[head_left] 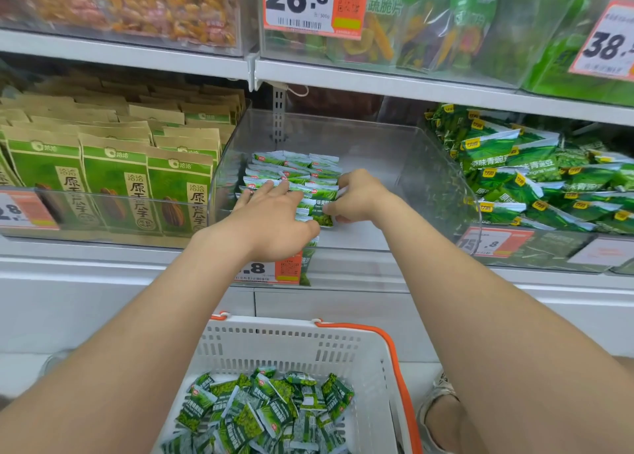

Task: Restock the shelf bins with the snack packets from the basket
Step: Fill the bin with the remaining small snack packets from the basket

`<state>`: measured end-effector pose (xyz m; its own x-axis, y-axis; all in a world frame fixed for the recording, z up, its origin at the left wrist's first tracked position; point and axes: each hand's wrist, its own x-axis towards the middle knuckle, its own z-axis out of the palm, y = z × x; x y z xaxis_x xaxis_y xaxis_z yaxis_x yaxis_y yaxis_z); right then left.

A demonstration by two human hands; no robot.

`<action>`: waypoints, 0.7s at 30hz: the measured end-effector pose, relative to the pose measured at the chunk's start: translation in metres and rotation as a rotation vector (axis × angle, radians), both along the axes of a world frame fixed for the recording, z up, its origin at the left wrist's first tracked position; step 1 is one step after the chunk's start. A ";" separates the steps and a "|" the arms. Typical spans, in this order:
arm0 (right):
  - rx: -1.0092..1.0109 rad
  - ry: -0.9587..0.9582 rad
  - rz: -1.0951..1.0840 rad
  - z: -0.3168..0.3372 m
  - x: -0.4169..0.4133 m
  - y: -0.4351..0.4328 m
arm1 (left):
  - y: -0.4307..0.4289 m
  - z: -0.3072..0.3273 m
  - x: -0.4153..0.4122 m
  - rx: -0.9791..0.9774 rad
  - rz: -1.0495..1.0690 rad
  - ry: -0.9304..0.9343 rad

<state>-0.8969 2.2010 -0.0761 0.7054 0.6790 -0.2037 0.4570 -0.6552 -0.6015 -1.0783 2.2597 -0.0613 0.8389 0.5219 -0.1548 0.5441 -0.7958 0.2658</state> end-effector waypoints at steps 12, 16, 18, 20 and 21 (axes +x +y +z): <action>0.217 -0.445 0.046 0.031 -0.048 -0.037 | -0.009 -0.008 -0.016 0.342 -0.001 -0.548; 0.446 -0.816 0.011 0.026 -0.102 -0.069 | -0.033 -0.013 -0.023 0.614 0.020 -0.851; 0.639 -0.955 0.052 0.014 -0.116 -0.088 | -0.050 -0.023 -0.033 0.638 -0.010 -1.067; 0.807 -0.996 0.123 -0.010 -0.125 -0.106 | -0.066 -0.046 -0.044 0.691 -0.124 -1.192; 0.823 -0.985 0.151 -0.026 -0.129 -0.114 | -0.071 -0.061 -0.049 0.702 -0.187 -1.192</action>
